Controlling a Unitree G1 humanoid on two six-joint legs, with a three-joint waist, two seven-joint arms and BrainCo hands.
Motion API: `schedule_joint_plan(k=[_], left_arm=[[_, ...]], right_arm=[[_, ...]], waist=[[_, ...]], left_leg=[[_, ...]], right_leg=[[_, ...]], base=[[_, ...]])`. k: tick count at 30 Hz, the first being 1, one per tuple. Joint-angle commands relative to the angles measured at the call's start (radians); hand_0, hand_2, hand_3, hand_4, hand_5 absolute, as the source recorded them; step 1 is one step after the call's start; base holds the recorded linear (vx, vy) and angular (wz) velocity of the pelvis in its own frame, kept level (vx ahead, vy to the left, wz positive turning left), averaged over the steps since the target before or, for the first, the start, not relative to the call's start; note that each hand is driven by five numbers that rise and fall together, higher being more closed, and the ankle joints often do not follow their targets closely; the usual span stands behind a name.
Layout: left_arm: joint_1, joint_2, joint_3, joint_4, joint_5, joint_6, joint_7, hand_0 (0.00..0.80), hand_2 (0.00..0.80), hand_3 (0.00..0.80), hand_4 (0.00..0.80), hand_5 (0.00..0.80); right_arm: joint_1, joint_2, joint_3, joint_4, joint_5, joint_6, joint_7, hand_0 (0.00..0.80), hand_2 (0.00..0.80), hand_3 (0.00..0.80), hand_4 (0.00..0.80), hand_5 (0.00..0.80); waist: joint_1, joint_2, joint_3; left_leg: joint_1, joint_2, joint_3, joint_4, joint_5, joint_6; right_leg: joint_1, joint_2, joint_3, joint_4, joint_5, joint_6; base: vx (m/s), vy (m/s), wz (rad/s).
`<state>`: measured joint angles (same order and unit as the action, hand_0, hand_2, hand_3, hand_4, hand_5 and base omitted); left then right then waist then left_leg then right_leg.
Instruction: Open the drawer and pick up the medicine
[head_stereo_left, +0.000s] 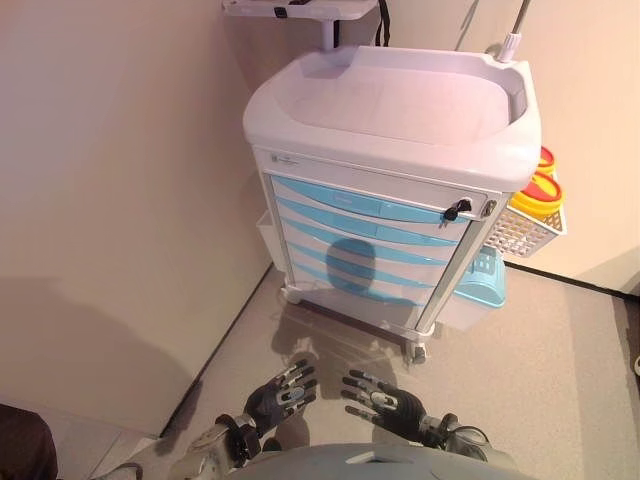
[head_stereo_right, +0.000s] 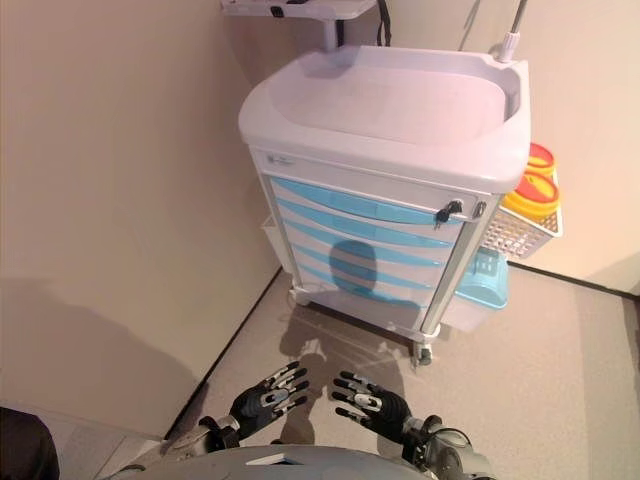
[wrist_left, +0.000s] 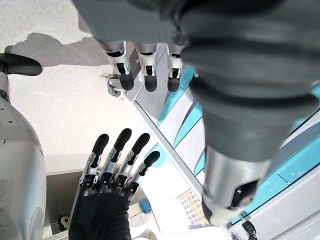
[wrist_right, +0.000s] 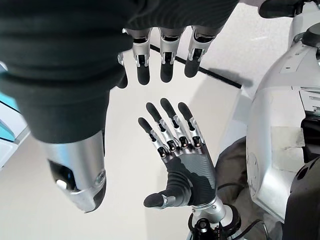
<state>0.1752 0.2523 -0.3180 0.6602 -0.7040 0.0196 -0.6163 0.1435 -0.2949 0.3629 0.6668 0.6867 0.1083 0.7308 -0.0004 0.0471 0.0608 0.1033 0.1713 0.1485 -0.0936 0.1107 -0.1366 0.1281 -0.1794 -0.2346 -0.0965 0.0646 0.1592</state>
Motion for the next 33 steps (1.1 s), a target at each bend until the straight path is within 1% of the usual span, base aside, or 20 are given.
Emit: schedule_joint_plan(k=[1,5,8,11,13,14,15,18,20,27,28,33], left_arm=[[-0.092,0.024,-0.017,0.019,0.008,-0.023,-0.01,0.0,0.0,0.0,0.0,0.0],[-0.087,0.021,-0.016,0.011,-0.025,-0.023,-0.047,0.0,0.0,0.0,0.0,0.0],[-0.082,0.023,-0.015,0.009,-0.03,-0.034,-0.042,0.0,0.0,0.0,0.0,0.0],[-0.082,0.022,-0.004,0.011,-0.053,-0.095,-0.007,0.0,0.0,0.0,0.0,0.0],[-0.082,0.019,0.001,0.008,-0.064,-0.104,0.005,0.0,0.0,0.0,0.0,0.0],[-0.083,0.015,0.005,0.007,-0.083,-0.132,0.022,0.0,0.0,0.0,0.0,0.0],[-0.079,0.012,0.012,0.001,-0.088,-0.137,0.03,0.0,0.0,0.0,0.0,0.0],[-0.071,0.003,0.018,-0.003,-0.132,-0.094,0.013,0.0,0.0,0.0,0.0,0.0],[-0.066,-0.009,0.026,0.005,-0.166,-0.033,-0.019,0.0,0.0,0.0,0.0,0.0],[-0.062,-0.023,0.034,0.049,-0.196,0.036,-0.059,0.0,0.0,0.0,0.0,0.0],[-0.063,-0.026,0.038,0.058,-0.209,0.057,-0.067,0.0,0.0,0.0,0.0,0.0],[-0.058,-0.032,0.053,0.072,-0.255,0.093,-0.059,0.0,0.0,0.0,0.0,0.0]], right_arm=[[-0.08,0.069,0.007,-0.003,0.018,-0.019,0.033,0.0,0.0,0.0,0.0,0.0],[-0.077,0.069,0.006,-0.007,0.019,-0.018,0.031,0.0,0.0,0.0,0.0,0.0],[-0.077,0.068,0.004,-0.007,0.02,-0.018,0.032,0.0,0.0,0.0,0.0,0.0],[-0.077,0.07,0.002,-0.005,0.023,-0.021,0.033,0.0,0.0,0.0,0.0,0.0],[-0.077,0.07,0.001,0.0,0.027,-0.025,0.036,0.0,0.0,0.0,0.0,0.0],[-0.078,0.072,-0.001,0.004,0.027,-0.027,0.037,0.0,0.0,0.0,0.0,0.0],[-0.077,0.074,-0.003,0.002,0.028,-0.027,0.034,0.0,0.0,0.0,0.0,0.0],[-0.076,0.078,-0.006,0.001,0.028,-0.027,0.032,0.0,0.0,0.0,0.0,0.0],[-0.076,0.08,-0.009,0.003,0.023,-0.025,0.034,0.0,0.0,0.0,0.0,0.0],[-0.077,0.08,-0.013,0.012,0.021,-0.021,0.039,0.0,0.0,0.0,0.0,0.0],[-0.078,0.079,-0.015,0.013,0.022,-0.017,0.038,0.0,0.0,0.0,0.0,0.0],[-0.066,0.077,-0.021,0.014,0.017,-0.022,0.03,0.0,0.0,0.0,0.0,0.0]], waist=[[0.021,-0.054,0.047],[0.021,-0.055,0.046],[0.022,-0.055,0.047],[0.024,-0.056,0.045],[0.025,-0.057,0.046],[0.027,-0.057,0.047],[0.029,-0.058,0.048],[0.032,-0.06,0.049],[0.033,-0.061,0.05],[0.031,-0.062,0.05],[0.03,-0.062,0.05],[0.027,-0.063,0.053]], left_leg=[[0.04,-0.071,0.039,0.038,-0.102,0.068],[0.041,-0.07,0.041,0.037,-0.103,0.069],[0.04,-0.07,0.04,0.037,-0.102,0.069],[0.04,-0.07,0.039,0.036,-0.102,0.069],[0.039,-0.07,0.038,0.038,-0.103,0.068],[0.039,-0.071,0.036,0.037,-0.103,0.069],[0.039,-0.071,0.035,0.038,-0.103,0.069],[0.039,-0.071,0.034,0.038,-0.103,0.069],[0.038,-0.071,0.034,0.038,-0.103,0.069],[0.042,-0.071,0.034,0.036,-0.104,0.07],[0.04,-0.071,0.034,0.036,-0.104,0.07],[0.038,-0.069,0.032,0.036,-0.103,0.071]], right_leg=[[-0.046,-0.023,-0.009,0.009,0.05,-0.004],[-0.047,-0.023,-0.009,0.009,0.049,-0.005],[-0.047,-0.023,-0.01,0.009,0.05,-0.005],[-0.047,-0.023,-0.01,0.009,0.049,-0.005],[-0.047,-0.023,-0.01,0.009,0.049,-0.006],[-0.047,-0.022,-0.01,0.009,0.049,-0.006],[-0.047,-0.023,-0.011,0.009,0.05,-0.007],[-0.044,-0.024,-0.014,0.009,0.049,-0.008],[-0.043,-0.025,-0.016,0.009,0.049,-0.008],[-0.043,-0.025,-0.016,0.009,0.051,-0.007],[-0.045,-0.025,-0.015,0.009,0.051,-0.007],[-0.043,-0.027,-0.012,0.009,0.051,-0.006]], base=[[0.0,0.0,0.0],[0.0,0.0,0.0],[0.0,0.0,0.0],[0.0,0.0,0.0],[0.0,0.0,0.0],[0.0,0.0,0.0],[0.0,0.0,0.0],[0.0,0.0,0.0],[0.0,0.0,0.0],[0.005,0.001,0.0],[0.032,0.009,0.0],[0.051,0.01,0.0]])
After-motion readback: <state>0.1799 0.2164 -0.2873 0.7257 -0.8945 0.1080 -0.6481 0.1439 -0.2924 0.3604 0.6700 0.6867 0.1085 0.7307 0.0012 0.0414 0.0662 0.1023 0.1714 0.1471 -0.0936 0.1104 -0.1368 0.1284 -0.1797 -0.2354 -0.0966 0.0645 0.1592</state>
